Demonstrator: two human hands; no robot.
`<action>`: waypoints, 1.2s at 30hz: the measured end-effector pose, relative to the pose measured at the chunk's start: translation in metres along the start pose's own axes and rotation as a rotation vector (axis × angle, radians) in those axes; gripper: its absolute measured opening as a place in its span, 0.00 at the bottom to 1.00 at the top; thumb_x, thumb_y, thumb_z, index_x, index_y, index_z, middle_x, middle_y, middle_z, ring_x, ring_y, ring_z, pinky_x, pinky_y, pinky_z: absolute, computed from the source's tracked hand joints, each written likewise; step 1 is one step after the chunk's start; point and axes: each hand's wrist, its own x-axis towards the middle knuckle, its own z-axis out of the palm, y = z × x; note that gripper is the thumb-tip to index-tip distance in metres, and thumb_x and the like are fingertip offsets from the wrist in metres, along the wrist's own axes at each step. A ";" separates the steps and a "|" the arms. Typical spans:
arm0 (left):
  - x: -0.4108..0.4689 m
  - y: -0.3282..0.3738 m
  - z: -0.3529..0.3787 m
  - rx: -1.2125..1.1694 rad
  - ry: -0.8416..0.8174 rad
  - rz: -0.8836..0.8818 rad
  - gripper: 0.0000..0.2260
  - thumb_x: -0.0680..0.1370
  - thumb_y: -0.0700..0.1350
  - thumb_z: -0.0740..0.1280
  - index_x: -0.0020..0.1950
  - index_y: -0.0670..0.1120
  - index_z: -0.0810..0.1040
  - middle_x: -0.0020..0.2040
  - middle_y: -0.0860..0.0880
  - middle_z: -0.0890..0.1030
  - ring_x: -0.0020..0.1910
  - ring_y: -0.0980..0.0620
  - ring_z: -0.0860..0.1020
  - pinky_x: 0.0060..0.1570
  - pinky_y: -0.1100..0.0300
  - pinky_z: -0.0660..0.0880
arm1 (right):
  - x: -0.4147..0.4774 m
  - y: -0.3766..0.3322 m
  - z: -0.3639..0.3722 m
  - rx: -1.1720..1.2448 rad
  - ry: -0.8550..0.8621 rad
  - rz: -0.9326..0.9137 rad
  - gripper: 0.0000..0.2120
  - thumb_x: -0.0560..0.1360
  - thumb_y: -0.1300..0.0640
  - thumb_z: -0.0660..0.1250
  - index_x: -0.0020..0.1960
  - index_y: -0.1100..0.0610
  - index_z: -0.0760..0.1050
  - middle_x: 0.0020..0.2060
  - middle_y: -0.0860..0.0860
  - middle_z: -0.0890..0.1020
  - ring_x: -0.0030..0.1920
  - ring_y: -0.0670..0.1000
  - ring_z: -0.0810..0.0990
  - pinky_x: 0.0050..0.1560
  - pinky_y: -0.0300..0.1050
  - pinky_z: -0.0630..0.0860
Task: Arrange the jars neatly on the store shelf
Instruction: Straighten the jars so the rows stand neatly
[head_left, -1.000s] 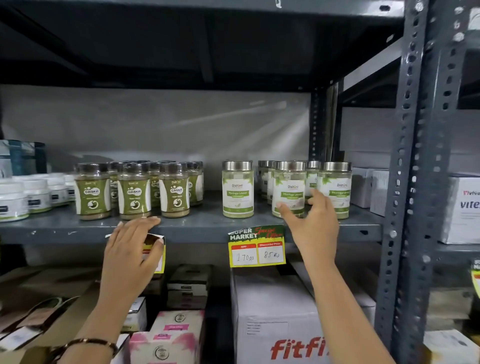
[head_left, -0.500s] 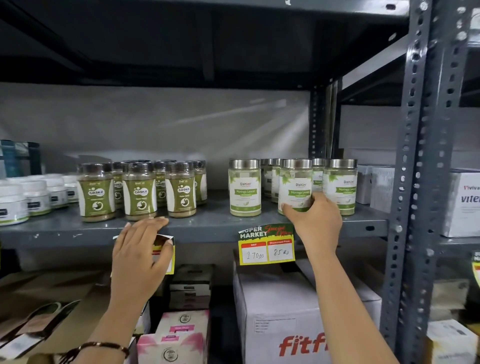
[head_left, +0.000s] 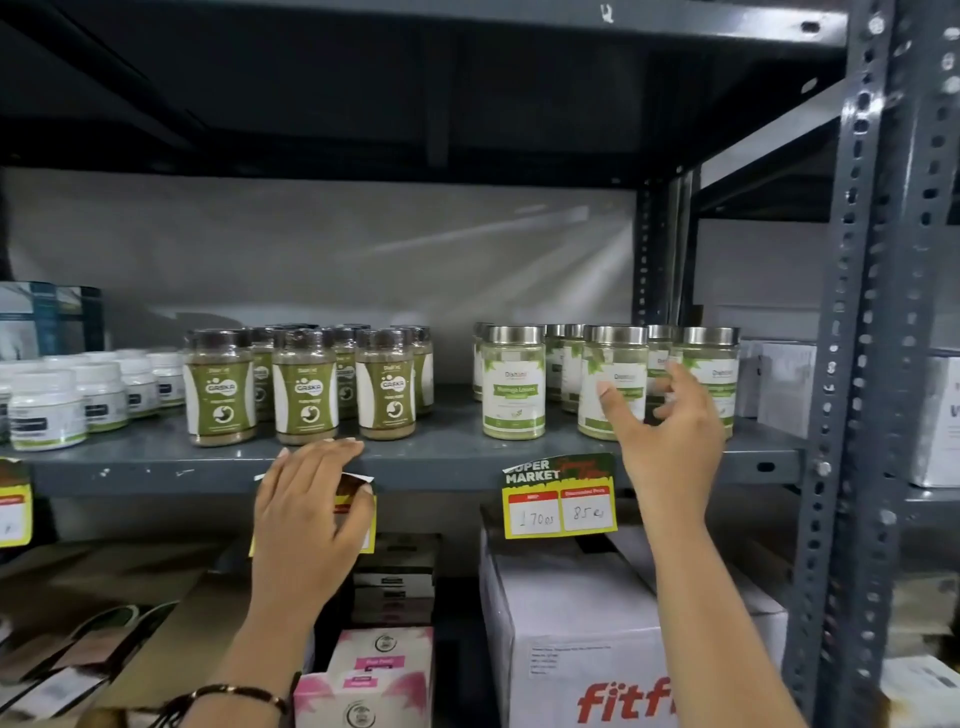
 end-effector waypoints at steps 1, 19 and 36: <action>0.000 0.000 0.000 -0.003 0.005 0.005 0.18 0.73 0.50 0.58 0.59 0.45 0.76 0.56 0.47 0.79 0.59 0.48 0.72 0.67 0.54 0.55 | -0.010 -0.016 0.000 0.085 0.048 -0.065 0.25 0.70 0.46 0.72 0.61 0.59 0.73 0.47 0.53 0.79 0.44 0.54 0.77 0.47 0.48 0.76; 0.000 -0.002 -0.006 0.008 -0.048 0.025 0.18 0.72 0.50 0.59 0.58 0.46 0.76 0.57 0.50 0.78 0.60 0.51 0.72 0.68 0.56 0.55 | -0.068 -0.114 0.121 -0.248 -0.598 0.039 0.24 0.64 0.37 0.71 0.49 0.54 0.74 0.43 0.50 0.82 0.45 0.54 0.81 0.37 0.44 0.72; 0.000 -0.004 -0.005 -0.024 -0.045 0.043 0.19 0.72 0.50 0.60 0.60 0.46 0.76 0.58 0.50 0.78 0.62 0.53 0.71 0.69 0.57 0.53 | -0.073 -0.109 0.113 -0.259 -0.522 -0.039 0.21 0.67 0.39 0.70 0.50 0.54 0.75 0.44 0.50 0.83 0.45 0.52 0.81 0.35 0.42 0.67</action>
